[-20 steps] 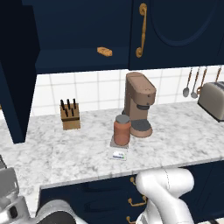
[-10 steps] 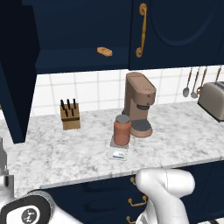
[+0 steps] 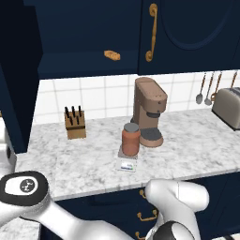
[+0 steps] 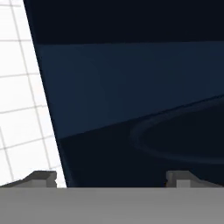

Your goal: Pick the honey bottle and place it on the digital scale for weighing, and close the cabinet.

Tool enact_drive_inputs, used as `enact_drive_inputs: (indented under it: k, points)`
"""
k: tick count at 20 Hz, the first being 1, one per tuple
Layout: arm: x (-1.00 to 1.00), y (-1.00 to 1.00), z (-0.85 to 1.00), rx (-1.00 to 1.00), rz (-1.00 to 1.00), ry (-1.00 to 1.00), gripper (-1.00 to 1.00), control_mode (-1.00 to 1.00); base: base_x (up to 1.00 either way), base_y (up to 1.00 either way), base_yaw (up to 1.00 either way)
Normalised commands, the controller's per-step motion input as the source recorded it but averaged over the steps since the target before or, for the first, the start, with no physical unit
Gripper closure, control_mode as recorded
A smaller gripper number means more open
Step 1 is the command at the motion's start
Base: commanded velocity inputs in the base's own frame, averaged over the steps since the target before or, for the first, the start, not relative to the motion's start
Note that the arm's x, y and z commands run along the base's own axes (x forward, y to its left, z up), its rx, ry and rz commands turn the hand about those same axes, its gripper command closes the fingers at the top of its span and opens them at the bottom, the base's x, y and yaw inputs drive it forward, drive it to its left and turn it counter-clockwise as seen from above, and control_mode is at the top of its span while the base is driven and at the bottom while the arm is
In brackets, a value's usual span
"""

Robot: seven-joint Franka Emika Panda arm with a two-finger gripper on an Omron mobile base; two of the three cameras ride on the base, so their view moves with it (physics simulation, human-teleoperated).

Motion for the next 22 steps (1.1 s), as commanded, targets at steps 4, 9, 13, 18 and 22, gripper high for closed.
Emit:
enact_drive_inputs:
  k: [4, 9, 13, 18, 22]
  points:
    - [0.72, -0.81, 0.36, 0.04, -0.22, 0.18, -1.0, -1.0, 0.0, 0.0, 0.0]
    - [0.56, -1.0, 0.43, 0.12, -0.2, 0.16, -1.0, -1.0, 0.0, 0.0, 0.0]
    - [0.54, -1.0, 0.42, 0.16, -0.15, 0.15, -1.0, -1.0, 0.0, 0.0, 0.0]
    - [0.68, -1.0, 0.32, 0.22, -0.08, 0.14, -1.0, -1.0, 0.0, 0.0, 0.0]
    - [0.95, -1.0, 0.11, 0.23, -0.01, 0.04, -1.0, -1.0, 0.0, 0.0, 0.0]
